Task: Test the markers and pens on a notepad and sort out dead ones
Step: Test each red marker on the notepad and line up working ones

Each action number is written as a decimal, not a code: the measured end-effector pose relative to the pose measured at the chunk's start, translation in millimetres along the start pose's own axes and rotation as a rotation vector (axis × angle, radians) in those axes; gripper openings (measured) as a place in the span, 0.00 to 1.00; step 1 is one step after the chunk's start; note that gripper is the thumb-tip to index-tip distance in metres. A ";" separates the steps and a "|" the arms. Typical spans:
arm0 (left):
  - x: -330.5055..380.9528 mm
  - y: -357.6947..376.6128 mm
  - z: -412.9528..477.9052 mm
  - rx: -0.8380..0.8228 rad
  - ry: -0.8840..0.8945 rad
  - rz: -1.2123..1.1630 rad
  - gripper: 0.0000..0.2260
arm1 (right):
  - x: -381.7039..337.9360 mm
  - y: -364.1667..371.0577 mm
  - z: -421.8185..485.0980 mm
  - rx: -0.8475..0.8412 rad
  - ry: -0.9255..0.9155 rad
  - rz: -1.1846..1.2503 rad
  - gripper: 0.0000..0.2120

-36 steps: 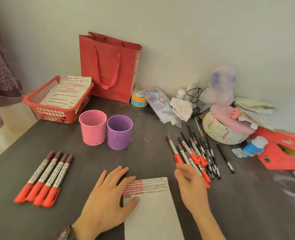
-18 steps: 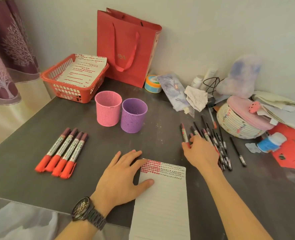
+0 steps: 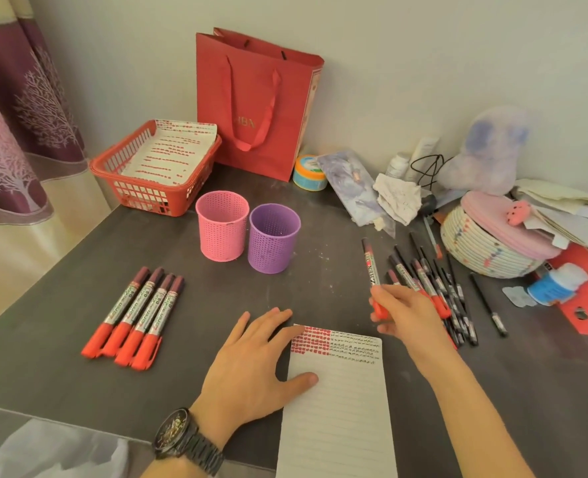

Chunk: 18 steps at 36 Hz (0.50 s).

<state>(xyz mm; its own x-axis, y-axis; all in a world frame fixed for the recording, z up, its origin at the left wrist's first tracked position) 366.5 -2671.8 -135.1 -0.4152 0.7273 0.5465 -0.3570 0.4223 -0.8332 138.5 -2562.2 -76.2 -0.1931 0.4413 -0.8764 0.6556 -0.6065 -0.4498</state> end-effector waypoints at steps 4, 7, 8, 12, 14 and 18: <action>0.7 0.0 0.8 0.013 -0.001 -0.011 0.39 | 3.0 11.9 -37.4 -0.016 0.006 0.267 0.05; 0.3 0.1 0.6 0.021 -0.007 -0.026 0.38 | 9.2 24.2 -60.3 -0.042 0.001 0.415 0.08; 0.3 -0.3 0.3 0.024 -0.010 -0.033 0.38 | 11.8 28.1 -66.2 -0.054 -0.001 0.455 0.10; 0.8 -2.0 -2.3 0.054 -0.025 -0.081 0.34 | 19.5 40.1 -80.5 -0.094 -0.035 0.510 0.16; 1.0 -3.8 -3.7 0.082 -0.038 -0.122 0.31 | 21.9 43.3 -83.8 -0.068 -0.072 0.461 0.16; 2.6 -8.2 -5.5 0.103 -0.032 -0.160 0.28 | 25.0 47.4 -90.0 -0.015 -0.145 0.380 0.08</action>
<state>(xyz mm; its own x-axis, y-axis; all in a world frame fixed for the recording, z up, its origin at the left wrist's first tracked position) 373.0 -2670.3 -127.3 -0.3719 0.6374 0.6749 -0.5039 0.4719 -0.7234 230.4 -2520.5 -104.0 -0.0354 0.0890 -0.9954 0.7106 -0.6982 -0.0877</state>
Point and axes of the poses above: each hand's wrist, its own z-axis towards the middle knuckle, its own y-axis out of the palm, x = y × z, the point moved 2 cm from there along z, towards the middle knuckle, and after that the axes turned 9 degrees about -z, right-handed, at the moved point
